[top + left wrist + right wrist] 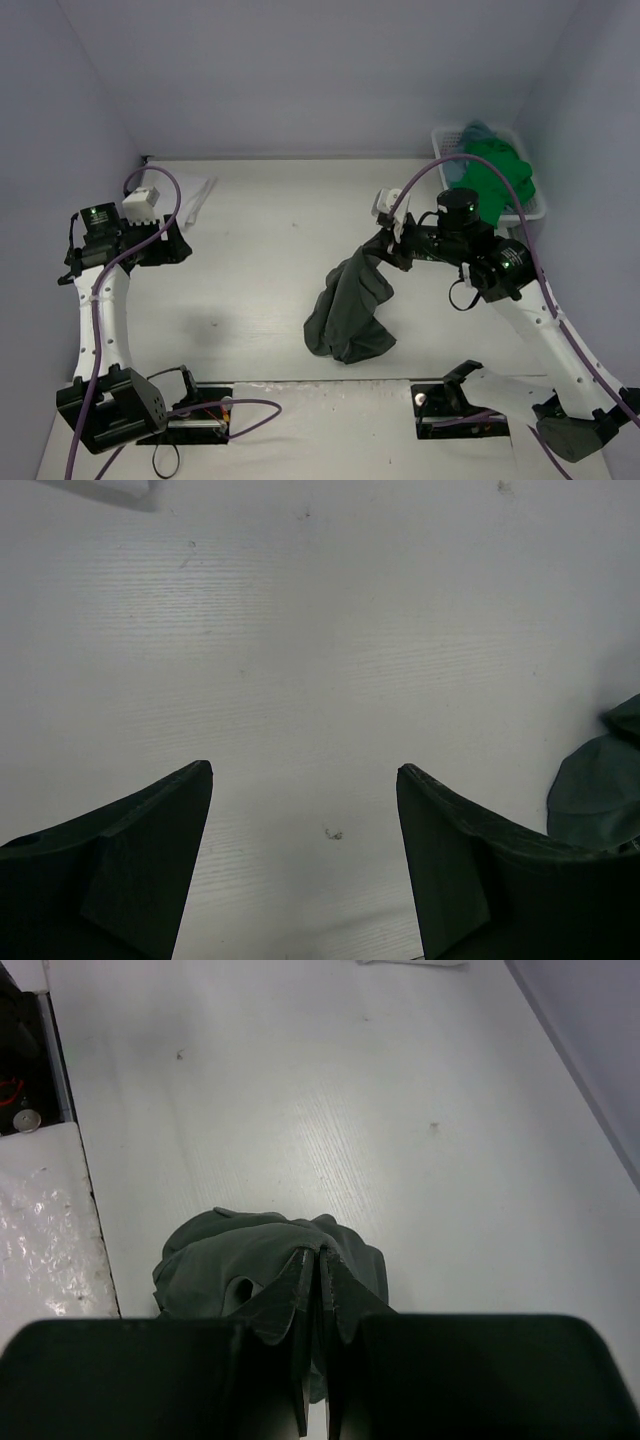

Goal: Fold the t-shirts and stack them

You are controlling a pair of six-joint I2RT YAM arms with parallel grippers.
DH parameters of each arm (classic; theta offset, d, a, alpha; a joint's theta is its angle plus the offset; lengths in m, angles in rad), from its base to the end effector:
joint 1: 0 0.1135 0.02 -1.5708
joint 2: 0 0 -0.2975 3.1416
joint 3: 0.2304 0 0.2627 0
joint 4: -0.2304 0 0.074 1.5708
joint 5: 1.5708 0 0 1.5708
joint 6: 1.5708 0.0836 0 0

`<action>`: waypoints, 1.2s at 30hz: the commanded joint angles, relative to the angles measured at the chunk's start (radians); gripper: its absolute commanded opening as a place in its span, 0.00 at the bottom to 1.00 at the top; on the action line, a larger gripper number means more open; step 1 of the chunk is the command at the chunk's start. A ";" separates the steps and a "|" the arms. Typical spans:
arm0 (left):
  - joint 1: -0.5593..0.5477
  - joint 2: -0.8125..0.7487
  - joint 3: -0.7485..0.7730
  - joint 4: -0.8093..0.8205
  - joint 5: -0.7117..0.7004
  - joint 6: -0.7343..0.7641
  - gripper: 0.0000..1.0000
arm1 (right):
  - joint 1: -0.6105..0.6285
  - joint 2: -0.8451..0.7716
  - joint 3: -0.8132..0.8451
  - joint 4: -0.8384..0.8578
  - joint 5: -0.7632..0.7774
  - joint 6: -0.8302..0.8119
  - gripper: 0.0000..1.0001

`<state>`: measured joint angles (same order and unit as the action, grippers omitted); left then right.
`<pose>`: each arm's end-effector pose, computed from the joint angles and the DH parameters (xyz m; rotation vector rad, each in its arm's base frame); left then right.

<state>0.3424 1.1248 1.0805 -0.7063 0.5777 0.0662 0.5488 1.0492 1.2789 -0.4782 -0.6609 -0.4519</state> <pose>0.2557 0.0427 0.3323 -0.0213 2.2143 -0.4453 0.1804 0.1705 0.4537 -1.2522 1.3145 0.6671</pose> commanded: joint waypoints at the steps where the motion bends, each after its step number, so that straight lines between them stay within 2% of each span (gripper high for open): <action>1: 0.007 -0.003 0.053 0.028 0.001 -0.008 0.69 | 0.017 -0.037 -0.030 0.067 0.012 -0.014 0.00; 6: 0.007 -0.005 0.047 0.033 -0.009 -0.005 0.69 | 0.049 -0.051 -0.059 0.067 0.030 -0.018 0.00; 13: 0.006 0.001 0.050 0.033 -0.006 -0.006 0.69 | 0.062 -0.057 -0.019 0.062 0.046 -0.048 0.00; 17: 0.006 0.000 0.050 0.034 0.001 -0.006 0.69 | 0.062 -0.002 -0.042 0.082 0.156 -0.099 0.00; 20: 0.007 -0.008 0.045 0.037 0.008 -0.006 0.69 | 0.059 0.041 -0.091 0.159 0.194 -0.082 0.00; 24: 0.007 -0.019 0.041 0.042 0.025 -0.009 0.69 | 0.053 0.101 -0.131 0.288 0.335 -0.041 0.00; 29: 0.007 -0.026 0.041 0.045 0.056 -0.022 0.69 | -0.044 0.263 -0.121 0.401 0.426 0.033 0.00; 33: 0.007 -0.036 0.039 0.048 0.073 -0.028 0.69 | -0.170 0.396 -0.079 0.464 0.477 0.084 0.00; 36: 0.006 -0.046 0.033 0.053 0.083 -0.032 0.69 | -0.200 0.495 -0.055 0.536 0.636 0.084 0.00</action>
<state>0.3428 1.1110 1.0805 -0.7044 0.6193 0.0467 0.3725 1.5158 1.1614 -0.0937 -0.1867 -0.4038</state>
